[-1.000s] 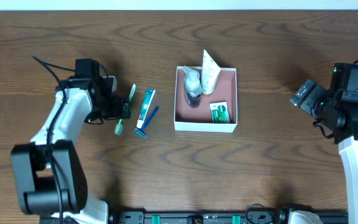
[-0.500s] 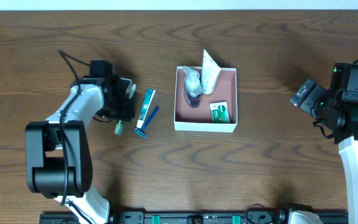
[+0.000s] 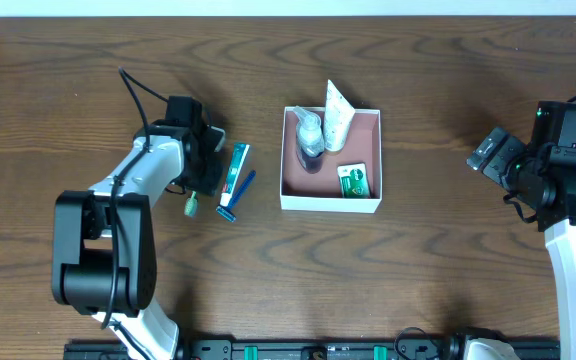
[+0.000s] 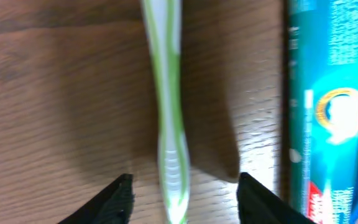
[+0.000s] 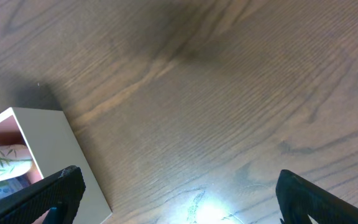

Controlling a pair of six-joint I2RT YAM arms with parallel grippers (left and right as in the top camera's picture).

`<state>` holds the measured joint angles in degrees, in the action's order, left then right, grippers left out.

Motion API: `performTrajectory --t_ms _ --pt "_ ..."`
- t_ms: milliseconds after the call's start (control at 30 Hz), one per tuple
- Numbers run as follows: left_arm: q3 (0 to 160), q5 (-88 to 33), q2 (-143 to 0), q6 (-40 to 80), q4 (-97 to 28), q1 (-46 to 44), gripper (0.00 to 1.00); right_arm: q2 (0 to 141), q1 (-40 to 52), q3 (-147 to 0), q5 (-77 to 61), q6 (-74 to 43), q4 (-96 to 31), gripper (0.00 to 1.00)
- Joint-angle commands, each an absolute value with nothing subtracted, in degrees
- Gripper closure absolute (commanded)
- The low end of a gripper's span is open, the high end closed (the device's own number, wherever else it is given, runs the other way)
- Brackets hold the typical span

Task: Pack container
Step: 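Reach the left gripper to the green toothbrush and grasp it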

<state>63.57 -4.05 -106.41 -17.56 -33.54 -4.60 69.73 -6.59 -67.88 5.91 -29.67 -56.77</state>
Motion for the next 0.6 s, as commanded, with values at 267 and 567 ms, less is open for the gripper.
performTrajectory --t_ms 267,567 --pt "64.2 -4.5 -107.2 -16.2 -33.3 -4.2 0.75 69.6 -7.1 -68.6 5.9 -29.1 -56.8 0.01" --pt "63.3 -7.3 -107.2 -16.2 -32.7 -4.2 0.74 69.6 -7.1 -68.6 5.9 -29.1 -56.8 0.01"
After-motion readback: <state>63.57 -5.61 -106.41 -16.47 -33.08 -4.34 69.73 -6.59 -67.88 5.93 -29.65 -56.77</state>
